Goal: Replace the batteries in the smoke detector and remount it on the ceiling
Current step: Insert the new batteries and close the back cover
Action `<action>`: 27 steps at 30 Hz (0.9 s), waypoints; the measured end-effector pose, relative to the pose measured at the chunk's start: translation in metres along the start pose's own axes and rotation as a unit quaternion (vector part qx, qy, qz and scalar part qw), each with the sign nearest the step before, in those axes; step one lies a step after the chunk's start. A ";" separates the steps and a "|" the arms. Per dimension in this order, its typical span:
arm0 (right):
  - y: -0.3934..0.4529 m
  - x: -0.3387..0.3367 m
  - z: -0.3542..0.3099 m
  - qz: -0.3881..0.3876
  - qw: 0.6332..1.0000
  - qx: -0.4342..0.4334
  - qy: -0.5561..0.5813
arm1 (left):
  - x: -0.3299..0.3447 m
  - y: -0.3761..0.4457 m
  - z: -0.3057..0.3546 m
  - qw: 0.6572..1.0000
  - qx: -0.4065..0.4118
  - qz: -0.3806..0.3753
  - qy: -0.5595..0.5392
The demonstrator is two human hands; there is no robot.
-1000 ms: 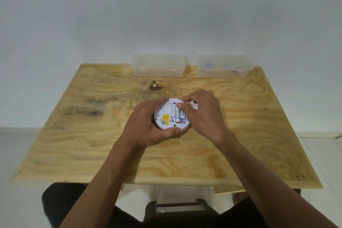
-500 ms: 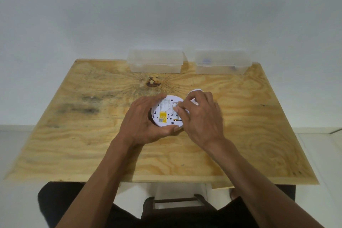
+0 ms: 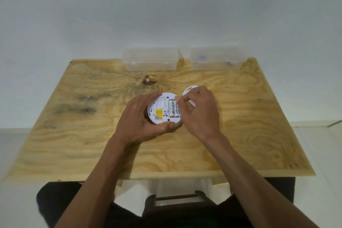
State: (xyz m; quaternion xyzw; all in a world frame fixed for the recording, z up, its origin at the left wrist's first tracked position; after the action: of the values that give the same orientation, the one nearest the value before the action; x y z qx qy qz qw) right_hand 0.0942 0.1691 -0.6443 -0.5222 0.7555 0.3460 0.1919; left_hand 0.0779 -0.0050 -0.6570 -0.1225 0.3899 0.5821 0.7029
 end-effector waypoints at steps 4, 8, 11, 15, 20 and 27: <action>0.017 -0.011 0.039 -0.016 0.990 0.116 -0.074 | 0.002 0.000 -0.005 1.000 -0.002 -0.012 0.010; 0.021 -0.002 0.065 -0.122 0.961 0.166 -0.186 | 0.004 0.000 -0.008 1.000 -0.006 -0.019 0.011; 0.023 -0.001 0.068 -0.126 0.963 0.178 -0.158 | 0.004 -0.001 -0.008 1.000 -0.008 -0.021 0.008; 0.027 -0.002 0.072 -0.122 0.968 0.193 -0.107 | 0.003 -0.001 -0.007 1.000 -0.009 -0.022 0.000; 0.027 0.001 0.063 -0.095 0.984 0.149 -0.008 | 0.002 -0.001 -0.007 1.000 -0.015 -0.022 -0.007; 0.040 -0.020 0.061 -0.072 0.960 0.160 0.218 | 0.001 0.000 -0.012 0.998 -0.029 -0.035 -0.033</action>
State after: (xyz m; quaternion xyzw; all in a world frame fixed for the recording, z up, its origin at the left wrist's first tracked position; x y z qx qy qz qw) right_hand 0.0608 0.2345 -0.6601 -0.6005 0.7848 0.0835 0.1286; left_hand 0.0735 -0.0118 -0.6658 -0.1371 0.3452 0.5717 0.7316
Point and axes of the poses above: each hand's wrist, its own y-axis towards the middle knuckle, its own x-axis out of the palm, z = x × y, the point moved 9 cm from there along y, towards the middle knuckle, and after that the axes turned 2 degrees about -z, right-handed, at the moved point
